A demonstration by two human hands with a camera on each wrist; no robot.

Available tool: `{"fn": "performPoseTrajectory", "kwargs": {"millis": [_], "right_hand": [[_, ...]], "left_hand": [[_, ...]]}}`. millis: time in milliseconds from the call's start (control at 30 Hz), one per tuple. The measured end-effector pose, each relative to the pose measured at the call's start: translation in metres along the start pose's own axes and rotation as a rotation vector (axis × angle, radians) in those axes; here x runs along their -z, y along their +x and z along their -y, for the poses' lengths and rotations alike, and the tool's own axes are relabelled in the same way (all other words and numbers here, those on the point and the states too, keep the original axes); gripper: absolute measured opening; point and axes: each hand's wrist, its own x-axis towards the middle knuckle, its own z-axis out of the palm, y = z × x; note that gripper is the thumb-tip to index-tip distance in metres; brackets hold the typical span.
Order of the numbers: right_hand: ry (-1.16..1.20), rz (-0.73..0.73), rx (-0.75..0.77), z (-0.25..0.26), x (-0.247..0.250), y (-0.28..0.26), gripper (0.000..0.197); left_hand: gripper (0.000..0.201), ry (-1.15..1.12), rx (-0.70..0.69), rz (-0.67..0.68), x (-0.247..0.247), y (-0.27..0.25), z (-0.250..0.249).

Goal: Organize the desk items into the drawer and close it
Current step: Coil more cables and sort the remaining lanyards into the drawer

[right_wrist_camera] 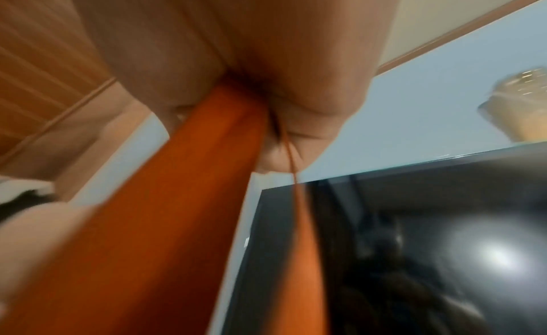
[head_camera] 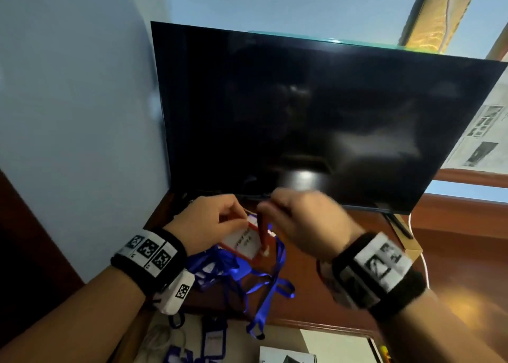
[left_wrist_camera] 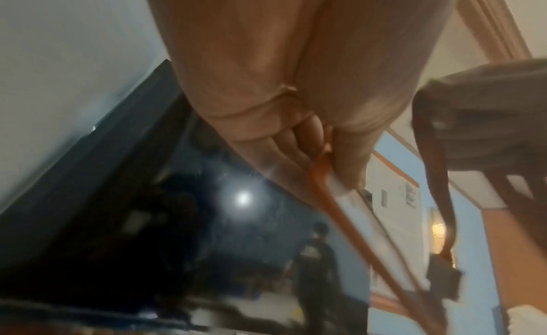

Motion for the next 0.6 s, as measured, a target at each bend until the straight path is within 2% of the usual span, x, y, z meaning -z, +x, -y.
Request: {"fn": "performPoseTrajectory", "kwargs": {"millis": [67, 133, 233, 267, 300, 367, 400, 467, 533, 600], "right_hand": [[0.091, -0.132, -0.035, -0.023, 0.01, 0.008, 0.043], [0.145, -0.142, -0.106, -0.042, 0.005, 0.012, 0.033], [0.103, 0.068, -0.162, -0.048, -0.025, 0.003, 0.025], [0.106, 0.145, -0.155, -0.042, -0.037, -0.004, 0.025], [0.132, 0.208, -0.131, -0.032, -0.049, -0.013, 0.024], [0.179, 0.319, -0.035, -0.005, -0.061, -0.026, 0.022], [0.182, 0.358, 0.02, 0.007, -0.062, -0.028, 0.025], [0.181, 0.344, 0.097, 0.023, -0.054, -0.023, 0.031], [0.182, 0.193, 0.109, 0.02, -0.037, -0.011, 0.035], [0.199, 0.016, 0.06, 0.001, -0.024, 0.001, 0.028]], "left_hand": [[0.01, -0.2, 0.032, 0.1, -0.002, -0.011, -0.005], [0.011, -0.493, 0.019, 0.041, 0.003, -0.018, -0.015], [0.008, -0.947, 0.001, -0.171, 0.019, -0.017, -0.026], [0.009, -0.972, 0.0, -0.246, 0.025, -0.014, -0.027], [0.01, -0.891, 0.005, -0.327, 0.029, -0.01, -0.026], [0.012, -0.556, 0.027, -0.47, 0.03, -0.005, -0.018], [0.011, -0.382, 0.037, -0.499, 0.029, -0.003, -0.011], [0.009, -0.153, 0.054, -0.444, 0.02, -0.004, 0.004], [0.009, -0.089, 0.078, -0.305, 0.011, -0.011, 0.015], [0.009, -0.118, 0.092, -0.146, 0.009, -0.022, 0.012]]}}
